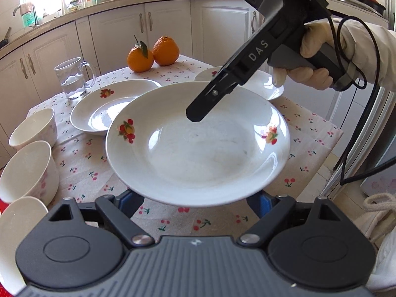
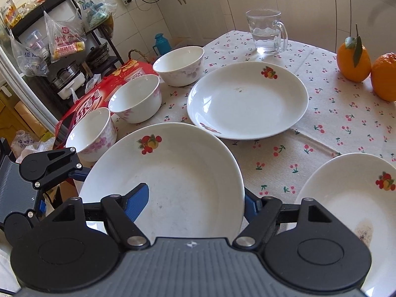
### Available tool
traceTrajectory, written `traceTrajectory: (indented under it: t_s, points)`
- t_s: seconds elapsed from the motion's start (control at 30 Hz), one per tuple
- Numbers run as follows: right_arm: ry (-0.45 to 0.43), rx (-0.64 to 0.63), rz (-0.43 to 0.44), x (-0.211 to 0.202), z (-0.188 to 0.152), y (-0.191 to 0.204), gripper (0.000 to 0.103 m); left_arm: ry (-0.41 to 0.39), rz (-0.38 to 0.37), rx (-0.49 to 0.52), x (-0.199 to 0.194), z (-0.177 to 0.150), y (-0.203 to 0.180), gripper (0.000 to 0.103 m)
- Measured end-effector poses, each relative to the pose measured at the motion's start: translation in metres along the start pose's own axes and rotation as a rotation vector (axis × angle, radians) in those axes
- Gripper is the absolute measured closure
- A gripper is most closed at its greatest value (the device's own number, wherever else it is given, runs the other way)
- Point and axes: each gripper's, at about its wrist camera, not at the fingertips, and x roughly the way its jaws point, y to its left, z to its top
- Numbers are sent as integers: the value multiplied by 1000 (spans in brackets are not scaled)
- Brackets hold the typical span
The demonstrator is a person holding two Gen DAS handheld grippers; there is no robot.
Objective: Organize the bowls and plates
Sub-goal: 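Lift the large white plate with the right gripper toward the stained plate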
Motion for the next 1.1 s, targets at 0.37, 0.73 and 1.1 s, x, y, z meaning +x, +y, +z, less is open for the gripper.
traceTrajectory:
  t_s: [0.37,0.73,1.1]
  points:
    - [-57,47,-64,-36,-13,-38,22,1,-64,58,32,38,-16,14]
    - [-101,108,-131,-66,-27,-78,21,3,-131,110,69,72,-29,14]
    - [-139,168,-172,-78,-36,-111,21,5,-159,128,98,94,-35,14]
